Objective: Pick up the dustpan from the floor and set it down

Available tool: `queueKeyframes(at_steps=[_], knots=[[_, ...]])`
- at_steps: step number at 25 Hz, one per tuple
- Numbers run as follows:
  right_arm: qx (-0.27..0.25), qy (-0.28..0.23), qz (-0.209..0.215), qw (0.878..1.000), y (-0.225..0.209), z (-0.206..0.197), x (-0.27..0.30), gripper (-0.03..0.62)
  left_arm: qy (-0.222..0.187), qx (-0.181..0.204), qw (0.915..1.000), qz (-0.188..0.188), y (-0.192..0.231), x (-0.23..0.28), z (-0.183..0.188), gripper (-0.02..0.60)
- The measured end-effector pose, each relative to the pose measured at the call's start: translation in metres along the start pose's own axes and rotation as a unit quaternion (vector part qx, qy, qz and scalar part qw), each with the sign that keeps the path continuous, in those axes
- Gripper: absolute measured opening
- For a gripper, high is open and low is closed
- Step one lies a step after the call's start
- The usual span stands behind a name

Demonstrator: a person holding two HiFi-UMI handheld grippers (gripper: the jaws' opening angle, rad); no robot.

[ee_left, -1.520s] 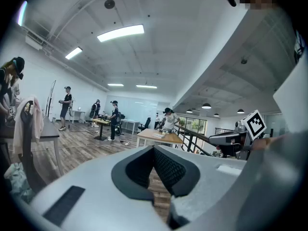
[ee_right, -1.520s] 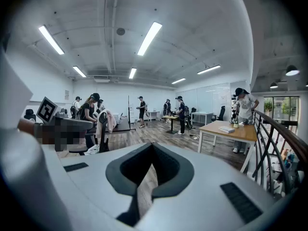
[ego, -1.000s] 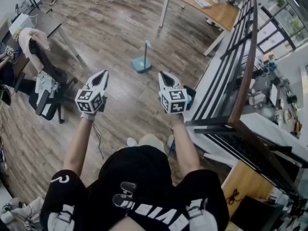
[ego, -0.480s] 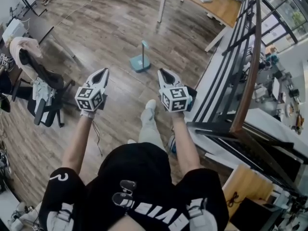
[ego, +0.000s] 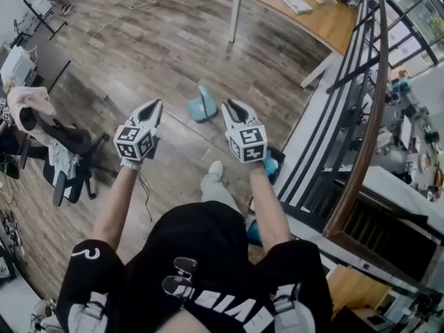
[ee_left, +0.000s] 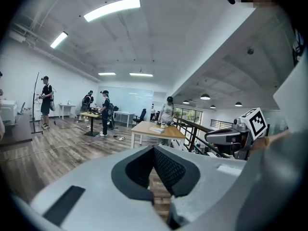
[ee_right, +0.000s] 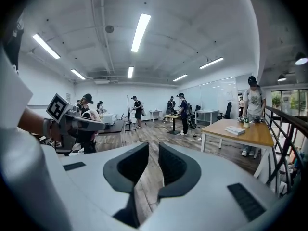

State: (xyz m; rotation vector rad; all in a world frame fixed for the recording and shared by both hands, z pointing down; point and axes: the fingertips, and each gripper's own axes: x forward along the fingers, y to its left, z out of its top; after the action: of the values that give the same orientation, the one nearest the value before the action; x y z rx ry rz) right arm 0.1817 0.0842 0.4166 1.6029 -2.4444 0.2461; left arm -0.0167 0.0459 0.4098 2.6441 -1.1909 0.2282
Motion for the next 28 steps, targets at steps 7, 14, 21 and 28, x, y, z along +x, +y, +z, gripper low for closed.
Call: queueKeyframes(at_steps=[7,14,21,28], knots=[[0.002,0.019,0.027,0.999,-0.064,0.007,0.06,0.041,0.008,-0.007,0.9997,0.022,0.019,0.078,0.022,-0.002],[0.006,0.022,0.048,0.999,-0.085,0.007,0.098,0.041,0.024,-0.012,0.9989,0.039,0.033,0.11,0.016,-0.002],[0.006,0.036,0.058,0.998,-0.091,-0.003,0.12,0.044,0.02,-0.019,0.9989,0.037,0.043,0.127,0.01,-0.002],[0.003,0.049,0.063,0.997,-0.087,-0.008,0.142,0.048,0.018,-0.028,0.9986,0.042,0.063,0.132,0.003,-0.002]])
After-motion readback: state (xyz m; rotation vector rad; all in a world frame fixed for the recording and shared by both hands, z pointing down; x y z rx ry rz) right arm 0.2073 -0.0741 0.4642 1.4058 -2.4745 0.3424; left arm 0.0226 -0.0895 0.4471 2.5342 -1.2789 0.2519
